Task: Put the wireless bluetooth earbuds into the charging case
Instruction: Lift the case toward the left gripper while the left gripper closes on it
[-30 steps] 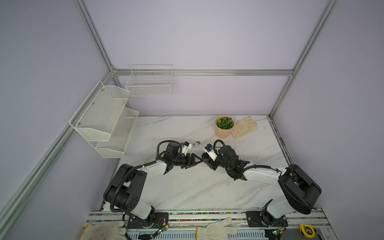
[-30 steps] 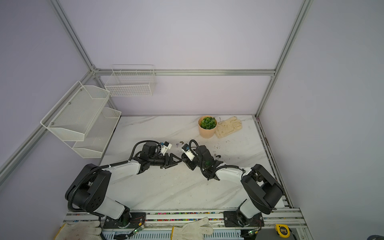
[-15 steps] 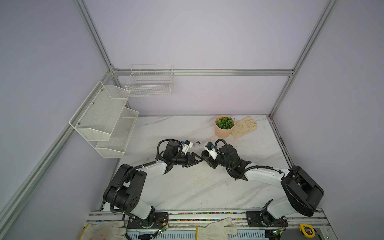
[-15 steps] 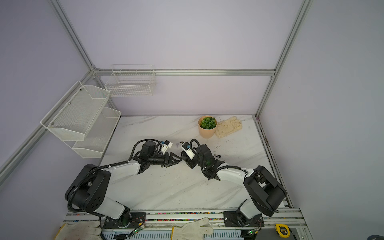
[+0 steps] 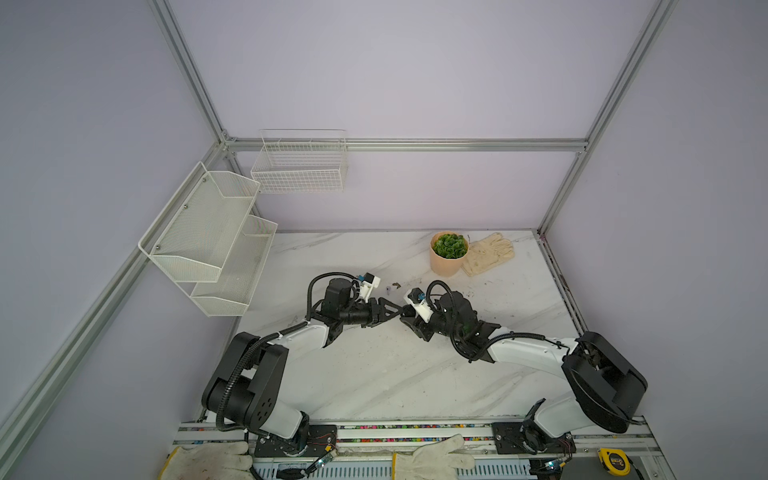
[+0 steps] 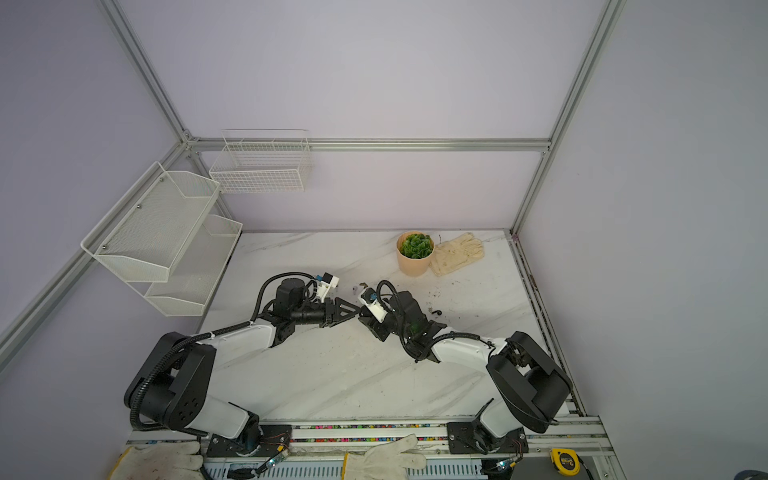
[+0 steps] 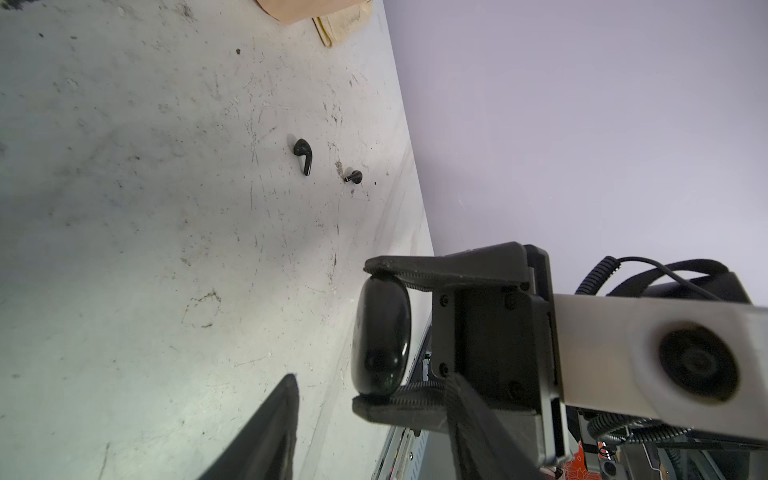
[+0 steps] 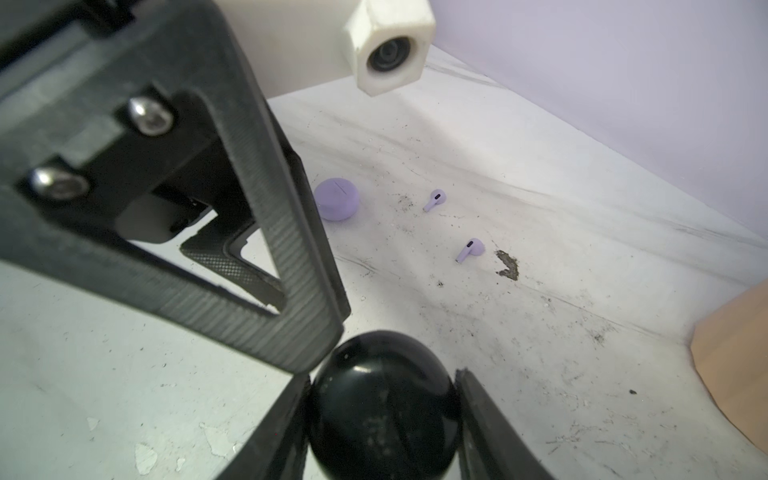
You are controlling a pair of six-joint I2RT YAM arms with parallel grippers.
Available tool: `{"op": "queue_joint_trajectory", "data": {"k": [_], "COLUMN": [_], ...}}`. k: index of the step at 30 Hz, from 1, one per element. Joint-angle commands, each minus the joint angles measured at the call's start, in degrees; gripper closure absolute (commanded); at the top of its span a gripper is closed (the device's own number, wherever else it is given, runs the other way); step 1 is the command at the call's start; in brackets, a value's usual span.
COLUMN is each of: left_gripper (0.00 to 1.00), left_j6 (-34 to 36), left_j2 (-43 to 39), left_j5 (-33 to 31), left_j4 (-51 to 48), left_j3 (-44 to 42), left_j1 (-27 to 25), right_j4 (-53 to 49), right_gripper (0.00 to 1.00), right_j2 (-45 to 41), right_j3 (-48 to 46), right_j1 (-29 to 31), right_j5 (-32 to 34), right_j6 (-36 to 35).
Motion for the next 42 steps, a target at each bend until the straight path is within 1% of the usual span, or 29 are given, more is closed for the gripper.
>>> {"op": "queue_joint_trajectory", "data": {"k": [1, 4, 7, 20, 25, 37, 42], "left_gripper": [0.43, 0.45, 0.50, 0.53, 0.56, 0.58, 0.65], "left_j6": [0.46, 0.60, 0.58, 0.65, 0.83, 0.92, 0.83], "left_j2": [-0.01, 0.75, 1.53, 2.77, 3.46, 2.25, 1.90], "left_j5": [1.40, 1.56, 1.83, 2.25, 2.27, 2.08, 2.29], "left_j4": [2.10, 2.21, 2.19, 3.18, 3.20, 3.24, 3.24], "left_j3": [3.91, 4.45, 6.01, 5.98, 5.68, 4.83, 4.75], "left_j1": [-0.80, -0.84, -0.89, -1.75, -2.20, -2.91, -2.91], "right_j4": [0.55, 1.10, 1.11, 1.37, 1.20, 1.21, 1.20], "right_gripper": [0.73, 0.74, 0.74, 0.74, 0.74, 0.73, 0.73], "right_j2": [-0.41, -0.43, -0.12, 0.47, 0.10, 0.81, 0.97], "right_j3": [0.60, 0.40, 0.40, 1.07, 1.19, 1.97, 2.25], "right_j1": [0.24, 0.35, 0.43, 0.67, 0.79, 0.84, 0.76], "right_j5": [-1.33, -1.83, -1.89, -2.10, -1.89, -1.62, -1.46], "right_j6": [-0.44, -0.09, 0.22, 0.22, 0.02, -0.35, -0.13]}}
